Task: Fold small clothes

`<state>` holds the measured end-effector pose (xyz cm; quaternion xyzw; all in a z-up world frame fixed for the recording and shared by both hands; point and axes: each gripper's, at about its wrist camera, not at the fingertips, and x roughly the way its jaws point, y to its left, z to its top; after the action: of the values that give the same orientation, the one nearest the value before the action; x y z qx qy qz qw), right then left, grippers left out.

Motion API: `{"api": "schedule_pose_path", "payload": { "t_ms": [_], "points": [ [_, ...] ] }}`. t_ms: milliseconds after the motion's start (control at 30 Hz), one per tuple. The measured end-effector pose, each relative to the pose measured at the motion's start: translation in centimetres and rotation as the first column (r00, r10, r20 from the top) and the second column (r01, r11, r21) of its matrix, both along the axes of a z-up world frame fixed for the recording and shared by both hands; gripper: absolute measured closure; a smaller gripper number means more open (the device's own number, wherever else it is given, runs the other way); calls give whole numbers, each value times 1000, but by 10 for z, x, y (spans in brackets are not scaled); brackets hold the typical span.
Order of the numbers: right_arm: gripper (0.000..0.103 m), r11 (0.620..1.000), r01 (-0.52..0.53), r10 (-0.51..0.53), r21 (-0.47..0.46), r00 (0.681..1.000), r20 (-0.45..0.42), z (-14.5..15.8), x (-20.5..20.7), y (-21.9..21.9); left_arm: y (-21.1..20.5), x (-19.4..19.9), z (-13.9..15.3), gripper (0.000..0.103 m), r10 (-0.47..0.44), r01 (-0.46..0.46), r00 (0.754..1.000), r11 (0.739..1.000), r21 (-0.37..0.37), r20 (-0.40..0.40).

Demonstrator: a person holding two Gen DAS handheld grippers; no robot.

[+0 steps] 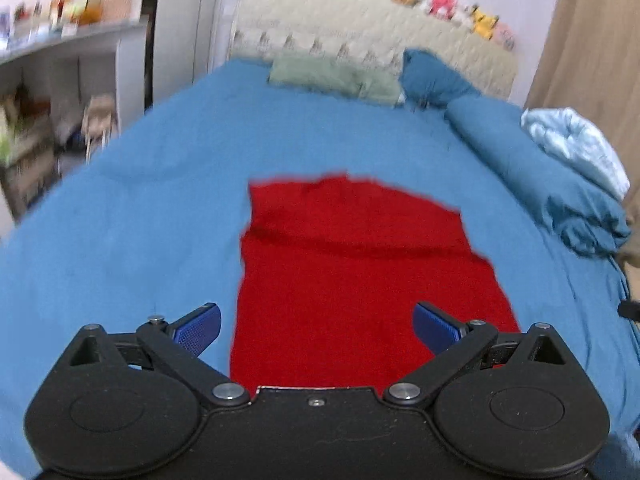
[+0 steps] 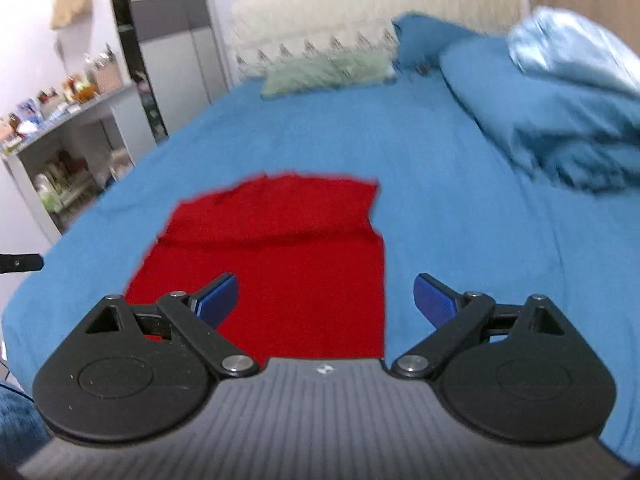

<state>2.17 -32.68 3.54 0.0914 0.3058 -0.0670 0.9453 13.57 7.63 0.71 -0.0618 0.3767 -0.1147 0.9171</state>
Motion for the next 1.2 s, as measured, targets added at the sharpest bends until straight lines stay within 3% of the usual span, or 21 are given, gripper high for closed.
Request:
{"api": "schedule_pose_path", "payload": {
  "t_ms": [167,333,400,500,633,867,1033,1133,1200],
  "points": [
    [0,995,76,-70,64,992,-101,-61,-23,1,4,-14,-54,0,33,-29,997,999,42,-75],
    [0,990,130,-121,44,977,-174,-109,-30,9,12,-19,-96,0,60,-56,987,998,30,-151],
    [6,988,146,-132,56,971,-200,-127,-30,12,17,-21,-108,0,63,-61,984,998,17,-168],
    [14,985,157,-138,72,966,-218,-146,-28,17,18,-24,-121,0,82,-72,981,995,61,-176],
    [15,989,146,-134,34,965,-224,-160,-26,24,18,-33,-132,0,102,-88,986,990,112,-134],
    [22,990,143,-139,-2,958,-252,-172,-22,30,16,-34,-146,8,103,-83,981,989,121,-165],
    [29,991,129,-131,-27,957,-258,-177,-18,35,6,-35,-152,10,72,-41,982,984,173,-176],
    [38,993,113,-119,-39,959,-256,-178,-15,35,0,-33,-151,19,53,-21,984,982,188,-170],
    [49,993,109,-115,-39,961,-250,-179,-16,38,-1,-34,-151,31,43,-13,985,983,181,-166]
  ]
}}
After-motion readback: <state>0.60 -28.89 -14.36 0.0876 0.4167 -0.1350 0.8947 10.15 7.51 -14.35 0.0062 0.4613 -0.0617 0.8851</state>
